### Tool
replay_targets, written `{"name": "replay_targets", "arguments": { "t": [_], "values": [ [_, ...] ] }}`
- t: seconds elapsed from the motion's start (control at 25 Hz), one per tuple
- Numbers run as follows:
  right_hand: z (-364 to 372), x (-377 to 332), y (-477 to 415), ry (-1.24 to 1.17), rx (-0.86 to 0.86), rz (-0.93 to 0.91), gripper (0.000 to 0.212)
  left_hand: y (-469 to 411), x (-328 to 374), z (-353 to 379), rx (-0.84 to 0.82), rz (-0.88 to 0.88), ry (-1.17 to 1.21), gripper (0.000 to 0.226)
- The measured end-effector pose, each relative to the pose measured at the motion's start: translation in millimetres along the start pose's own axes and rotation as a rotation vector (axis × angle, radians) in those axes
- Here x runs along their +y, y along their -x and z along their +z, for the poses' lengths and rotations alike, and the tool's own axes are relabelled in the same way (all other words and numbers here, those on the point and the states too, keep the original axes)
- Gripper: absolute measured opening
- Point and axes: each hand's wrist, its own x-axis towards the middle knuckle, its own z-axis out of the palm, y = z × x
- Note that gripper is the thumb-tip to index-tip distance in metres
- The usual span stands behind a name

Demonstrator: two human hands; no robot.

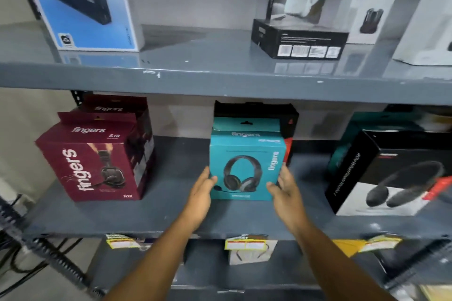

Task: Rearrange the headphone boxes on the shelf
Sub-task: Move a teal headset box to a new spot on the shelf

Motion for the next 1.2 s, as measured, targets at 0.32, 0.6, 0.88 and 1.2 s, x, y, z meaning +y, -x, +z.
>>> {"name": "replay_targets", "arguments": {
  "t": [0.32, 0.6, 0.88, 1.2],
  "values": [
    [-39.9, -40.2, 36.9, 0.1, 0.034, -0.052, 0.036, 64.3, 16.0, 5.9, 0.093, 0.192, 0.005, 0.053],
    [-48.3, -95.8, 75.4, -0.165, 0.041, -0.117, 0.03, 112.3, 63.5, 6.0, 0.236, 0.357, 0.052, 0.039],
    [-28.8, -88.9, 67.4, -0.132, -0.054, -0.168, 0.032, 116.8, 58.0, -15.8, 0.295, 0.376, -0.035, 0.043],
    [117.7, -33.2, 32.2, 0.006, -0.438, 0.037, 0.047, 114.9, 0.6, -100.6, 0.552, 0.198, 0.113, 0.059]
  ]
}}
